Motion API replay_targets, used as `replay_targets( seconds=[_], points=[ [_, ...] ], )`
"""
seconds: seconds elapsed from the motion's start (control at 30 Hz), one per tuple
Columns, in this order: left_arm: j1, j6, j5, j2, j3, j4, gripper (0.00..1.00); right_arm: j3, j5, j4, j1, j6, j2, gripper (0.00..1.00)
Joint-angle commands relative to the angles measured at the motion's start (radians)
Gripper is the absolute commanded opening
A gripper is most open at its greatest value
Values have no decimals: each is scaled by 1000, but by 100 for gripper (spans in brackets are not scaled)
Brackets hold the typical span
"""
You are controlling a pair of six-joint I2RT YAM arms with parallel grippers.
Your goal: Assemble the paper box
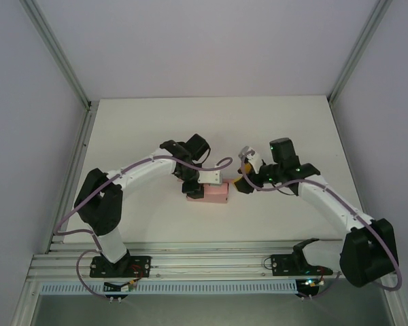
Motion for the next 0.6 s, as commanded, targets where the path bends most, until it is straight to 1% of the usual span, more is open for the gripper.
replay_targets(
  seconds=[0.0,0.17,0.23,0.27,0.33,0.43,0.57],
  points=[
    [13,21,36,1,7,-25,43,44,85,-68,30,-78,26,58],
    [17,13,33,8,10,-15,43,69,109,-119,68,-109,95,54],
    [19,13,39,9,14,-25,44,73,164,-99,84,-104,113,51],
    [18,12,39,9,13,-23,43,71,169,-82,83,-101,119,49],
    [19,7,33,6,8,-12,43,63,145,-56,83,-104,133,46],
    [19,1,33,7,8,-11,44,69,113,-42,83,-93,151,37],
    [18,-5,18,14,16,-14,43,91,111,-61,84,-86,157,29]
  ],
)
